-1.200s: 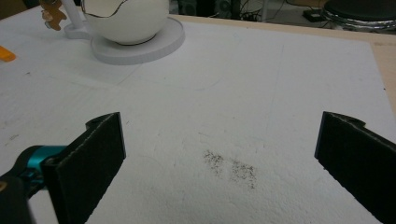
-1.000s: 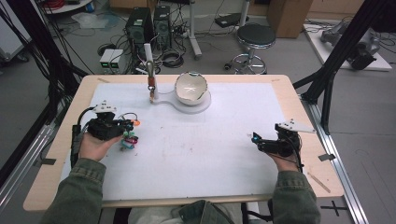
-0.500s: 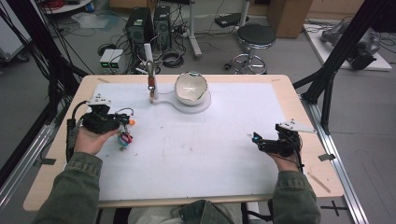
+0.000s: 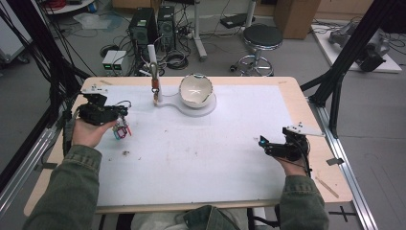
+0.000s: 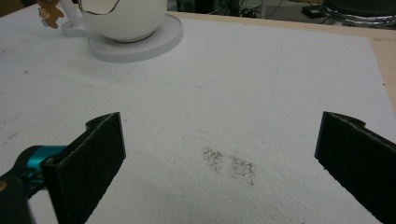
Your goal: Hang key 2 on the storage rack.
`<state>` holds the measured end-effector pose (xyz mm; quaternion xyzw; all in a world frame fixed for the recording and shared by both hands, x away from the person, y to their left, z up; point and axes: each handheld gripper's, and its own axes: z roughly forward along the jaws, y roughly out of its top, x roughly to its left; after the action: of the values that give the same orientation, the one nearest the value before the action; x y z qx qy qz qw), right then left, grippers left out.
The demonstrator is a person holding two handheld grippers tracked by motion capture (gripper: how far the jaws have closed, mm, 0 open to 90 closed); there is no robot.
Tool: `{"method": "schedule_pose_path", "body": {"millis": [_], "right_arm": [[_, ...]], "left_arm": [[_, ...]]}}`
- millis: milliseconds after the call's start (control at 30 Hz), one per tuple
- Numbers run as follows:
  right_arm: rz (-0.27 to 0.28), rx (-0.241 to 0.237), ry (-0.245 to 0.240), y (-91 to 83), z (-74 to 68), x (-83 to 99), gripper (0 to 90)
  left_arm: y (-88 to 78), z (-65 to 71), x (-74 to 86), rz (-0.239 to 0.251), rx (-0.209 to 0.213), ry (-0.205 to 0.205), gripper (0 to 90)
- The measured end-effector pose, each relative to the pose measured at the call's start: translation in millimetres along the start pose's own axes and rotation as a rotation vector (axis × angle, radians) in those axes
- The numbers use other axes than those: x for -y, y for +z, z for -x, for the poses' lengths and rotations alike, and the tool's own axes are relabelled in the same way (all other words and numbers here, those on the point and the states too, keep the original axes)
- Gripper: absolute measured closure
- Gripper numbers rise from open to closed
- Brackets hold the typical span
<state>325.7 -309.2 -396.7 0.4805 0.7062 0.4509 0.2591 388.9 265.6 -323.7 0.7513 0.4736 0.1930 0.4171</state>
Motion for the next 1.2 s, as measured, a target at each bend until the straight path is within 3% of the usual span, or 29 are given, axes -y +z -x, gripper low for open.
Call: {"method": "schedule_pose_path", "body": {"millis": [133, 300, 433, 733, 833, 1033, 1200], "right_arm": [[-0.002, 0.004, -0.001, -0.4, -0.1, 0.1, 0.7], [-0.002, 0.003, -0.001, 0.1, -0.3, 0.1, 0.7], [-0.002, -0.001, 0.0, -0.3, -0.2, 0.1, 0.7], [0.001, -0.003, -0.002, -0.4, 0.2, 0.1, 0.7], [0.002, -0.003, -0.001, -0.4, 0.2, 0.0, 0.7], [0.003, -0.003, -0.003, -0.2, 0.3, 0.0, 0.7], [0.001, -0.004, 0.003, -0.3, 0.4, 0.1, 0.7]], "left_arm": [[-3.0, -2.2, -13.1, 0.015, -0.015, 0.0, 78.0], [-7.5, -5.3, -25.1, 0.043, 0.001, -0.043, 78.0], [-8.7, -9.0, -29.5, 0.091, 0.01, -0.096, 78.0], [-6.1, -19.3, -34.8, 0.105, -0.044, -0.128, 78.0], [-6.3, -24.1, -37.2, 0.124, -0.033, -0.161, 78.0], [-3.6, -23.5, -50.1, 0.113, -0.052, -0.137, 78.1], [-4.0, -21.5, -63.3, 0.136, -0.056, -0.131, 78.1]]}}
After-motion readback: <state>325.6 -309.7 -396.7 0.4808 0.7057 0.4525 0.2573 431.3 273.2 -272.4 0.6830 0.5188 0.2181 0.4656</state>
